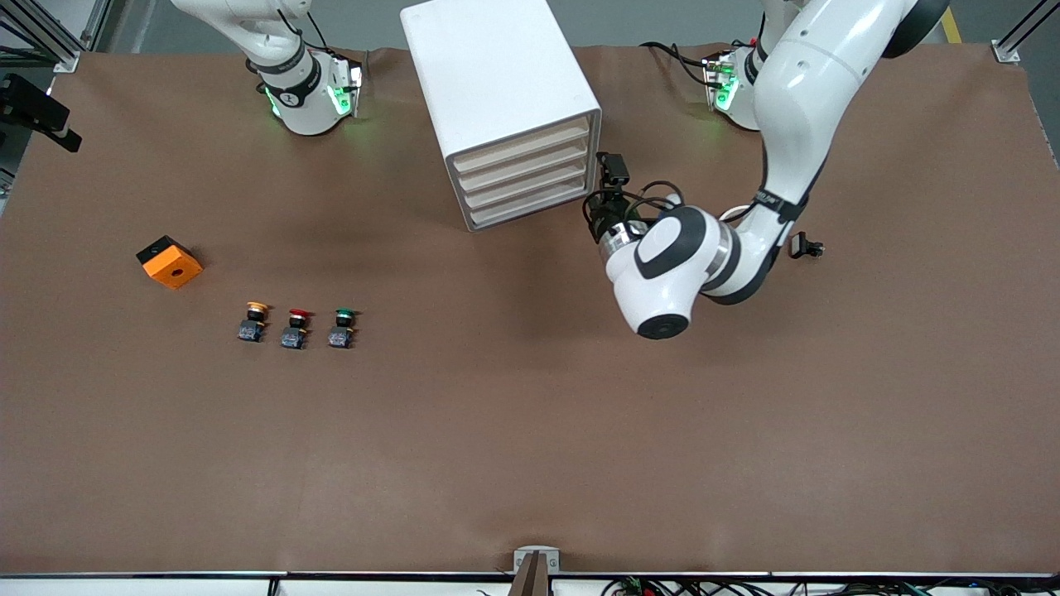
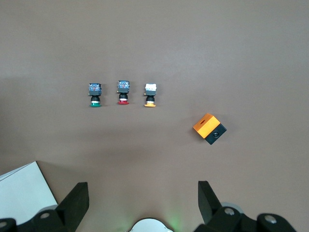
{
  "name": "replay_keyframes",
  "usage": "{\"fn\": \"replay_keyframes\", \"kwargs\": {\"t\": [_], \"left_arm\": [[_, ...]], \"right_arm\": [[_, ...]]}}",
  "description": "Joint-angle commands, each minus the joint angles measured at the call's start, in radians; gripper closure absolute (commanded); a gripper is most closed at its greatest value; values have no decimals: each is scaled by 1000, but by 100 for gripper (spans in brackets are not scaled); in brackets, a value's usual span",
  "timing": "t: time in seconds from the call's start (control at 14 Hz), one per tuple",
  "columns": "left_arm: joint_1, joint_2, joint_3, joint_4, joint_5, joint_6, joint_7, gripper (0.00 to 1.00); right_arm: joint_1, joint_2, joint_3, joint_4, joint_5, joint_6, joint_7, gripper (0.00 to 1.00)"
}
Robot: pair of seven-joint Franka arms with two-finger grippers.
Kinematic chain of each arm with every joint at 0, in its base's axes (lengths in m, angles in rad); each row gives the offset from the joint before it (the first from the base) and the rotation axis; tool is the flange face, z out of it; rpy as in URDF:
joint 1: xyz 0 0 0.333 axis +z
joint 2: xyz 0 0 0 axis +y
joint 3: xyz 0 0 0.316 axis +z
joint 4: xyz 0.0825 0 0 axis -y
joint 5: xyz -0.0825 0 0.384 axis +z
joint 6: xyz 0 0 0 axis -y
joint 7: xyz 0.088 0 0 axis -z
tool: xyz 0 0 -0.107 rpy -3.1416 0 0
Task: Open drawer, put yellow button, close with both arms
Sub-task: 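Grasp the top drawer handle with the left gripper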
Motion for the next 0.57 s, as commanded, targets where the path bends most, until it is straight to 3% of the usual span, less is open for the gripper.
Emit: {"fn": "replay_keyframes", "kwargs": {"t": [0.0, 0.5], "left_arm": [[-5, 13, -34, -13, -56, -49, -45, 0], [-78, 22, -32, -90, -94, -77, -45, 0]], "right_arm": [[6, 8, -4, 7, -12, -10, 9, 0], [6, 69, -4, 16, -15, -10, -3, 0]]}}
